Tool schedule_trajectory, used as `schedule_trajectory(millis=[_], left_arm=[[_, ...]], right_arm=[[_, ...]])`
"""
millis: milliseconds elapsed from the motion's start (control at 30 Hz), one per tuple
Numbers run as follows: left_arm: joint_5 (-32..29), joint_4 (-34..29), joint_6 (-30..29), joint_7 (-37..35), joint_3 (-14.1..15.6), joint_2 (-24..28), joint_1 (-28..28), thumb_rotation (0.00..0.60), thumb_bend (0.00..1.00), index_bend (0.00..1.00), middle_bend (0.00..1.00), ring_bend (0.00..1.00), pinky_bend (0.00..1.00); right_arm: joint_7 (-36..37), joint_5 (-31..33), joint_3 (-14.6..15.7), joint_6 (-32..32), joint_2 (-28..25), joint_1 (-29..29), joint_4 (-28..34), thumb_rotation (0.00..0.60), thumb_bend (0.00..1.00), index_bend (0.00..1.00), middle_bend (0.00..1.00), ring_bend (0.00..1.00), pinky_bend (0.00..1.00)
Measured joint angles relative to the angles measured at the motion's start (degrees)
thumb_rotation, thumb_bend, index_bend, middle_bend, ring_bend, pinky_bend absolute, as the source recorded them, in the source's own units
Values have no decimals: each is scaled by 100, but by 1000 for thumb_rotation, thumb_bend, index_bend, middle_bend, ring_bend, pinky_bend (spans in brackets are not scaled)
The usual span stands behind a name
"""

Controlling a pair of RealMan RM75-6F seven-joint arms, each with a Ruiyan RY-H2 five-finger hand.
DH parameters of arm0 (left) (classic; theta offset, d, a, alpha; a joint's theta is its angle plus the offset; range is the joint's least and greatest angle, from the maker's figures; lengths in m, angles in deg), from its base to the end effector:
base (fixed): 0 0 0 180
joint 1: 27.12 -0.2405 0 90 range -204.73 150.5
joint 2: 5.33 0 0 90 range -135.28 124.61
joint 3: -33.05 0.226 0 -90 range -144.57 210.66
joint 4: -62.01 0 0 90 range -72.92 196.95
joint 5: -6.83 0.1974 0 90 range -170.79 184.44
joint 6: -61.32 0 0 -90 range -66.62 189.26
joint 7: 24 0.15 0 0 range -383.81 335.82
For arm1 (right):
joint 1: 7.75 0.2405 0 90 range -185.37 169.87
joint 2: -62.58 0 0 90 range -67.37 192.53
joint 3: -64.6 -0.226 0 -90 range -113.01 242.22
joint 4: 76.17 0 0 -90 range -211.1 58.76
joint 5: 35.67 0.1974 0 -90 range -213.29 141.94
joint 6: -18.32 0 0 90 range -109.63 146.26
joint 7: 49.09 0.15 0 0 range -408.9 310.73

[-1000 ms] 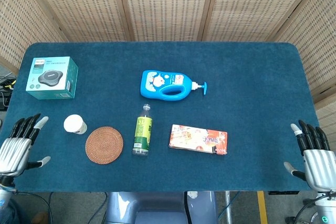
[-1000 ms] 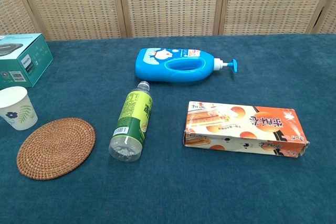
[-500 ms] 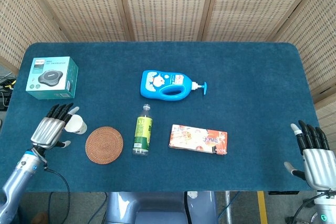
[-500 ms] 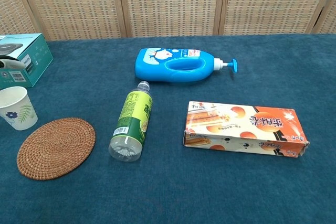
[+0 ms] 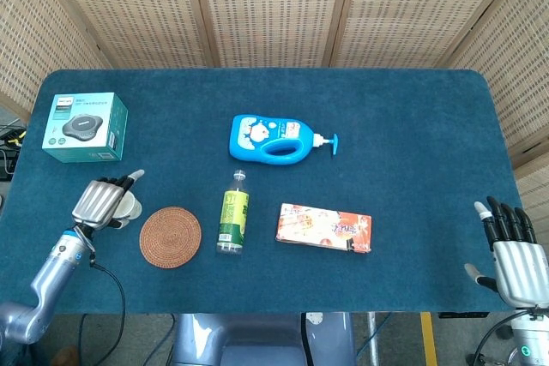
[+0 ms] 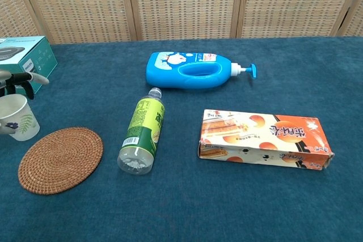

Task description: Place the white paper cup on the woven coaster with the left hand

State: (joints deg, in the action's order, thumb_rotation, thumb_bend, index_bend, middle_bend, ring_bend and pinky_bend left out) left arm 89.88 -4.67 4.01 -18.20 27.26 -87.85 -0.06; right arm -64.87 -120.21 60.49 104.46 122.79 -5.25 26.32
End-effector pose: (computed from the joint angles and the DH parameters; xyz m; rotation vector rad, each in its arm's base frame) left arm -0.2684 0.3054 0.0524 -1.7957 -0.7908 -0.6765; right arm -0.2585 -0.1748 0.1686 1.3880 -0.7874 0.7626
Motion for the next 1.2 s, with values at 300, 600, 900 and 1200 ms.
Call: schedule_trajectory(millis=[300,600,900,1200], left_arm=[[-26,124,-183,-409,-7,12,12,600,0,254,469,541,487],[267,-672,-774,-813,7,569,-98,600,0,254,457,530,487],[686,-1871,-692,-893,309,1000,-30,600,0,254,451,522,488],[436,-2062,-119,-411,462,696,158,600,0,254,443,518,488]], right_arm=[[35,-5,7,11,-10,-1,8,600,0,50,0,0,0],[91,-14,17,15,-36,-5,20,600,0,52,0,0,0],[175,-15,13,39,-70,-16,18,600,0,64,0,0,0],[264,-7,2,53,-102,-22,6,600,0,66,0,0,0]])
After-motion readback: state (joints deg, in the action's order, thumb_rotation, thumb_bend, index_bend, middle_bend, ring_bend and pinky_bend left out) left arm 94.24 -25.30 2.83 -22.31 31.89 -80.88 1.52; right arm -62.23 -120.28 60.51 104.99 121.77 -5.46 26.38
